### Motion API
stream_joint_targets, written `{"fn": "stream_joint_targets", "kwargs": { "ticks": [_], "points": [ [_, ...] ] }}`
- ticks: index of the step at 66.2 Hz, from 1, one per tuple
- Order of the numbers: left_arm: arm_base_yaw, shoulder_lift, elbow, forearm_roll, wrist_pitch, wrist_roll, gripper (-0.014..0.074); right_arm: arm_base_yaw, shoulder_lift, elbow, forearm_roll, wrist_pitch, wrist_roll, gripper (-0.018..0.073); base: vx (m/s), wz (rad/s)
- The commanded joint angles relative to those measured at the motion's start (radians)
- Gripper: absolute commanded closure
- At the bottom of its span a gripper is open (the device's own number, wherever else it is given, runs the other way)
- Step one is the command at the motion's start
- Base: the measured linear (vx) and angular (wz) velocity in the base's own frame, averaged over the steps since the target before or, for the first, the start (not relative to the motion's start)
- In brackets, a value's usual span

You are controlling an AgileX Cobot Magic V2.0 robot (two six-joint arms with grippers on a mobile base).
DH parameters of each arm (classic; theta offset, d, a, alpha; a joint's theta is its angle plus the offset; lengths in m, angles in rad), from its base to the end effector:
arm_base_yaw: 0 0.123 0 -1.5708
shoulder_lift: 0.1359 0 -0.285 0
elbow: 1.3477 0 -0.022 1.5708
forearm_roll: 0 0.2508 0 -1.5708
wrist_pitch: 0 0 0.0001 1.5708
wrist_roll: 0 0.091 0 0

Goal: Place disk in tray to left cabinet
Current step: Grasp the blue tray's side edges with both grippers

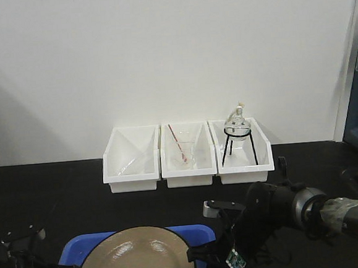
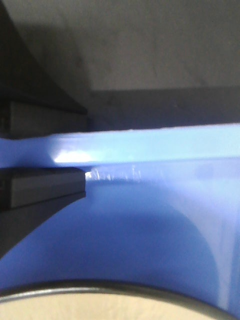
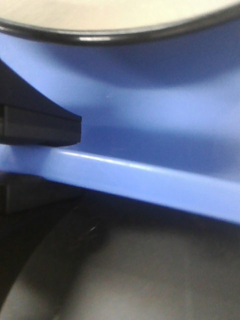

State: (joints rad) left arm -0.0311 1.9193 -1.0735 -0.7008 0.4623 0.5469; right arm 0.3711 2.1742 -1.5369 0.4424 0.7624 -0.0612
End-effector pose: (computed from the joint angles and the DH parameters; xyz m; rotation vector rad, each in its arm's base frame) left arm 0.3666 -0.0376 0.1401 -0.0024 2.6834 -0.4331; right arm 0.4037 0.1860 0.1384 -0.2157 2.8846 0.5566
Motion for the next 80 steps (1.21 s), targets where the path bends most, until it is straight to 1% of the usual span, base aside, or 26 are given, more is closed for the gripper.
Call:
{"fn": "stream_joint_targets", "kwargs": {
  "ticks": [1,6,14,19,23,31,36,42,54,60,70,74,80],
  "points": [
    [-0.026,-0.016,-0.01,-0.101,0.147,-0.006,0.0605,0.007,-0.065,-0.026,0.074,0.032,0.036,0.0571,0.0,0.0],
    [-0.026,-0.017,-0.02,-0.122,0.178,-0.008,0.0604,0.001,-0.082,-0.029,0.075,0.03,0.046,0.057,0.0,0.0],
    [-0.025,-0.018,-0.063,-0.162,0.267,-0.027,0.0601,-0.001,-0.109,-0.029,0.088,0.042,0.05,0.0568,0.0,0.0],
    [-0.023,-0.018,-0.097,-0.19,0.338,-0.054,0.06,-0.001,-0.128,-0.029,0.092,0.049,0.061,0.0568,0.0,0.0],
    [-0.023,-0.018,-0.129,-0.206,0.392,-0.089,0.06,-0.001,-0.142,-0.029,0.092,0.05,0.061,0.0568,0.0,0.0],
    [-0.022,-0.018,-0.182,-0.208,0.469,-0.151,0.0597,-0.01,-0.178,-0.029,0.091,0.048,0.092,0.0568,0.0,0.0],
    [-0.022,-0.019,-0.211,-0.209,0.505,-0.169,0.0597,-0.017,-0.196,-0.029,0.09,0.049,0.11,0.0568,0.0,0.0],
    [-0.022,-0.031,-0.24,-0.209,0.524,-0.185,0.0597,-0.037,-0.215,-0.029,0.097,0.064,0.116,0.0568,0.0,0.0],
    [-0.022,-0.081,-0.288,-0.209,0.524,-0.224,0.0597,-0.101,-0.243,-0.029,0.117,0.119,0.116,0.0568,0.0,0.0],
    [-0.022,-0.101,-0.307,-0.209,0.539,-0.256,0.0597,-0.126,-0.266,-0.029,0.126,0.129,0.116,0.0568,0.0,0.0],
    [-0.022,-0.128,-0.343,-0.21,0.579,-0.281,0.0597,-0.175,-0.312,-0.029,0.19,0.164,0.111,0.0568,0.0,0.0],
    [-0.022,-0.14,-0.362,-0.212,0.585,-0.282,0.0597,-0.187,-0.329,-0.029,0.207,0.178,0.107,0.0568,0.0,0.0],
    [-0.022,-0.166,-0.395,-0.213,0.591,-0.317,0.0597,-0.198,-0.36,-0.029,0.213,0.187,0.102,0.0568,0.0,0.0]
  ]
}}
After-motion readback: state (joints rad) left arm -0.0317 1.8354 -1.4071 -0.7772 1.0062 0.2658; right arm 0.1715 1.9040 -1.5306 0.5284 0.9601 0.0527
